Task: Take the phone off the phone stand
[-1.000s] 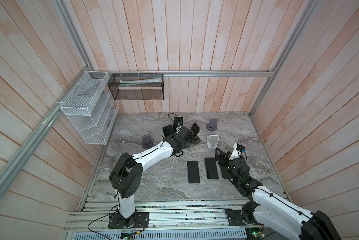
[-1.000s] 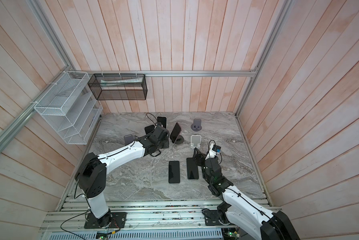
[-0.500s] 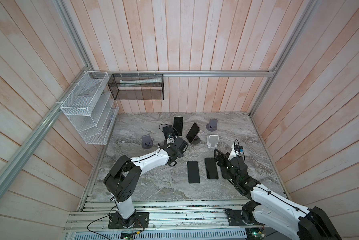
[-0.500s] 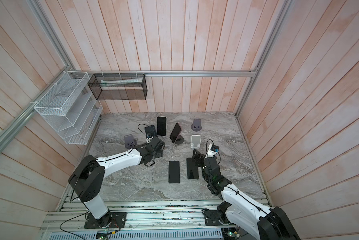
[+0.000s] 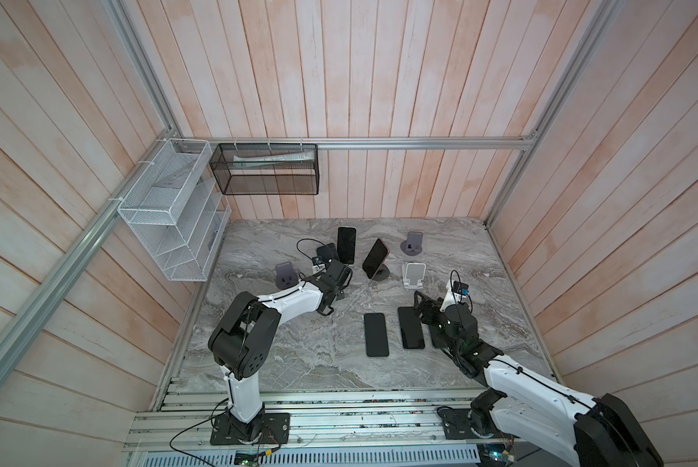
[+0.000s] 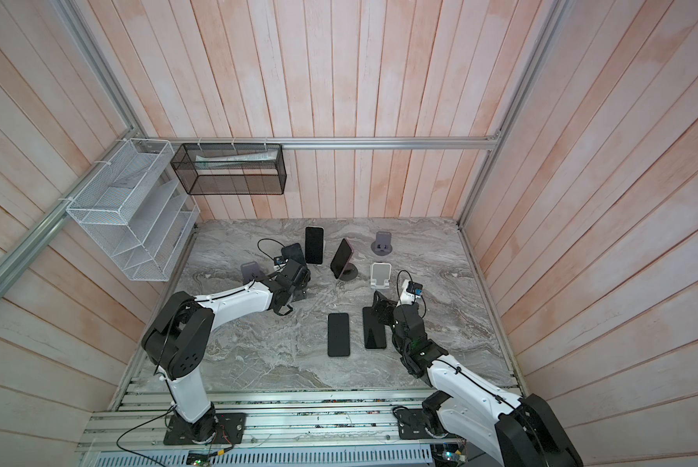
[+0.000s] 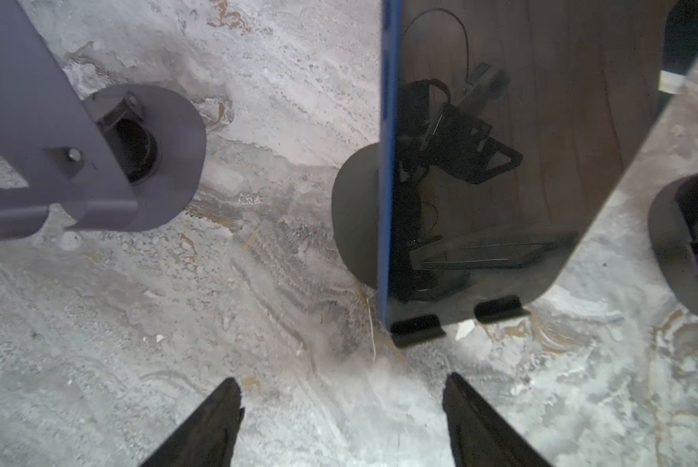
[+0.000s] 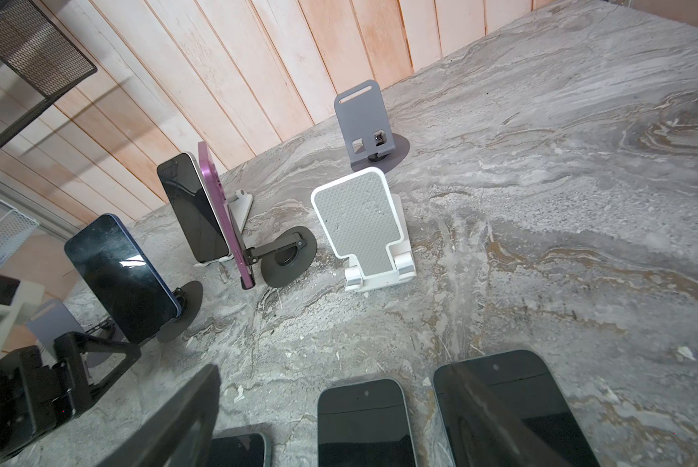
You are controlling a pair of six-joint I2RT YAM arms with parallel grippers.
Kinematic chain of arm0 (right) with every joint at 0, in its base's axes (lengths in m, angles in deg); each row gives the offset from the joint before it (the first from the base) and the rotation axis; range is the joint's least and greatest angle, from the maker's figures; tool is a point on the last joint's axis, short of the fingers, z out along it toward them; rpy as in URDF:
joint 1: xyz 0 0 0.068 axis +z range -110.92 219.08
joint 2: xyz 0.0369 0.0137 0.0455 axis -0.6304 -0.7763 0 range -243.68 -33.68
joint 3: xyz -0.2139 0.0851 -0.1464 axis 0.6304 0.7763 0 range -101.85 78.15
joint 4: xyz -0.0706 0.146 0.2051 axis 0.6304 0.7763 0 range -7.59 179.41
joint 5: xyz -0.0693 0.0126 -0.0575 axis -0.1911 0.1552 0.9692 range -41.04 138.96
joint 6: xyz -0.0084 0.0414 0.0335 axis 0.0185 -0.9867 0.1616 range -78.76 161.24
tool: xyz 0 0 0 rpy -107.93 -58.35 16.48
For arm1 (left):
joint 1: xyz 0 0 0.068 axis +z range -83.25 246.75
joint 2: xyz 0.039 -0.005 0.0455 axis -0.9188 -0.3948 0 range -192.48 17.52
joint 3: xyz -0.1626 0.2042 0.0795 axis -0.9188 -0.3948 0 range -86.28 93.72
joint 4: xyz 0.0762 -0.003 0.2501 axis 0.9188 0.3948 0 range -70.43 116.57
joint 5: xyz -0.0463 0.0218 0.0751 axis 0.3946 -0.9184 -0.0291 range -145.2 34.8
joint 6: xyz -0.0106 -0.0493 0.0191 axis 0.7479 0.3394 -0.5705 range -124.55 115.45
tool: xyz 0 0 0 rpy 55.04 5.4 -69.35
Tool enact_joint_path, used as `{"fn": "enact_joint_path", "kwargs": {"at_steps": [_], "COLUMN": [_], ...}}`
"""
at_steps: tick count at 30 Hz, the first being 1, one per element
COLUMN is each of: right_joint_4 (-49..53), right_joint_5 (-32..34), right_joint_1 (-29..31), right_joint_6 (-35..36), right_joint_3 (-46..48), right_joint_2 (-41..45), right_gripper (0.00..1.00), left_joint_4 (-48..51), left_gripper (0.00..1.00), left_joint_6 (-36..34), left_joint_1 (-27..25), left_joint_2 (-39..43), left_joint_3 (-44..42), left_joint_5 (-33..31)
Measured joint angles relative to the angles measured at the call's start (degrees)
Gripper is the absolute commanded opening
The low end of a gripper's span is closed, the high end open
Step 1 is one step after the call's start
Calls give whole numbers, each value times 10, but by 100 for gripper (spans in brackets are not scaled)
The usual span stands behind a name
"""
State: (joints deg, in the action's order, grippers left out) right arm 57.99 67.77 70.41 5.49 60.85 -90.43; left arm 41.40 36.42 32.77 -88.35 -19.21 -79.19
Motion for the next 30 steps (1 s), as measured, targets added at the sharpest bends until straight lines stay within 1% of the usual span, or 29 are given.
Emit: {"fn": "enact_joint_path", "kwargs": {"at_steps": [17,30], "right_joint_4": [-2,-3], "right_joint_5": [-7,-7], "right_joint_1": [0,0], "right_joint_6": [2,2], "right_joint_3": [-1,-1], "right_joint_2": [-19,-20], "right_gripper": [87,87], "left_joint_4": [-49,-64], "left_gripper": [81,81], "left_joint_6": [-37,-41], "left_joint_1": [16,41], "left_joint_2": [-31,-33], "left_joint_3": [9,6], "left_joint_5": [35,42]}}
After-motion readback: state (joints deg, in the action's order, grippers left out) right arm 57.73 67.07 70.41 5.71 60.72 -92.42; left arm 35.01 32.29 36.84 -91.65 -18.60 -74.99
